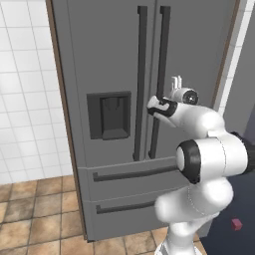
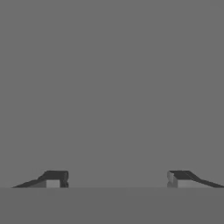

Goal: Place the sweet potato in the correct fridge rack based on whether it is a fruit or vegetable. Finally, close the fridge door.

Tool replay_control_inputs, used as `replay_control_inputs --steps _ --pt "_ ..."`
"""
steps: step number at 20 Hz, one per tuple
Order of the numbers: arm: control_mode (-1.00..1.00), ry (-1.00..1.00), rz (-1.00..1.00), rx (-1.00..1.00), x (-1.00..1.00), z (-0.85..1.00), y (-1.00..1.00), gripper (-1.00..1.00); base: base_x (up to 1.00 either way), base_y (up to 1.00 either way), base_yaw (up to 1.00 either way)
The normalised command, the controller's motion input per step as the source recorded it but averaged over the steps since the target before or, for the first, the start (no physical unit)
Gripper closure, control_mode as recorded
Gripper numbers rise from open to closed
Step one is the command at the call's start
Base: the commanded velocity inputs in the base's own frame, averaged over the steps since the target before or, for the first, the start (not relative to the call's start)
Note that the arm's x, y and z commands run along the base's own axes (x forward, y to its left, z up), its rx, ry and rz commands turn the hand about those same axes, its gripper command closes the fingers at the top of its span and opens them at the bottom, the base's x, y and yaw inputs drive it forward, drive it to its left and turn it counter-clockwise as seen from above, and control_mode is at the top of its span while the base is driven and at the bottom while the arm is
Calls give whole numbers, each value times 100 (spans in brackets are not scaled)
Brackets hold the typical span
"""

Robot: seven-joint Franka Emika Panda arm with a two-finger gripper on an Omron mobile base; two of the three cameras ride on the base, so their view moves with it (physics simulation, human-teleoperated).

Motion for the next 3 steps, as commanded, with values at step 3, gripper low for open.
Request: replay_control_inputs --steps 3 --pt "-100 -7 -3 0 -79 -20 16 -100 0 0 0"
